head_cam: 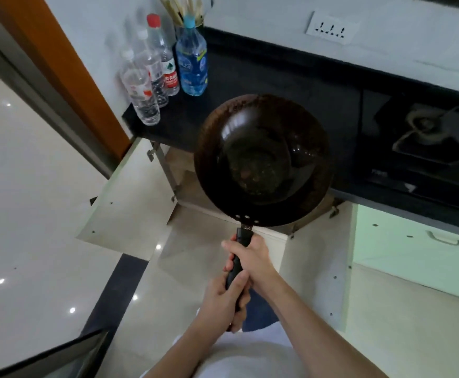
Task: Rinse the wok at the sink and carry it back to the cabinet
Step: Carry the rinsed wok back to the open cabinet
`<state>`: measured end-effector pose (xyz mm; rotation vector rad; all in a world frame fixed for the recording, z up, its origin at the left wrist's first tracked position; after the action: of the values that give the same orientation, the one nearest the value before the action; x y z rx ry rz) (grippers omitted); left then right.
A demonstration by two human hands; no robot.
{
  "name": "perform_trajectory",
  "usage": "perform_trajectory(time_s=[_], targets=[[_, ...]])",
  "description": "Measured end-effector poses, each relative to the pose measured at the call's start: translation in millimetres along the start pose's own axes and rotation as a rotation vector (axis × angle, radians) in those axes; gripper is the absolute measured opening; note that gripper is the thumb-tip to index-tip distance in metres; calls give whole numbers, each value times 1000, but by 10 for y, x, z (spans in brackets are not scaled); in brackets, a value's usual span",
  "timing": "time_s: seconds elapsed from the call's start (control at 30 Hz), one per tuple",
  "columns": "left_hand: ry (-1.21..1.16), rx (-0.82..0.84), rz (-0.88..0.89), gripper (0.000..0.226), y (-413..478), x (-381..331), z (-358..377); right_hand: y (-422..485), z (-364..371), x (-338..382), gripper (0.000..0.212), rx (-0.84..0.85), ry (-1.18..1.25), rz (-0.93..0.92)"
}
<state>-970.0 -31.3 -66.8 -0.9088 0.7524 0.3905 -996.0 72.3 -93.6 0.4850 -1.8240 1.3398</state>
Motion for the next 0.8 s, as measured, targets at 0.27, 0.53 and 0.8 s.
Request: perform_trajectory(time_s=[0.27, 0.53, 0.8], targets=[[81, 69, -30, 31, 676, -559, 153, 591, -248, 519, 14, -60, 84, -24], [76, 59, -6, 33, 1527, -1152, 546, 1386, -748, 1212, 13, -55, 80, -60], [165, 53, -5, 36, 2187, -1483, 855, 1952, -1165, 1515, 18, -78, 148, -37]])
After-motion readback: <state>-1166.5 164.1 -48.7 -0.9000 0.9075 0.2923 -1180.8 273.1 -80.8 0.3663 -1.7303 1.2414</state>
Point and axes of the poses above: each hand's wrist, its own y-axis towards the middle knuckle, its own z-axis out of the palm, x = y × z, the point moved 8 cm from there along y, towards the middle knuckle, and after that the axes turned 13 degrees about -y, right-handed, at the moved point
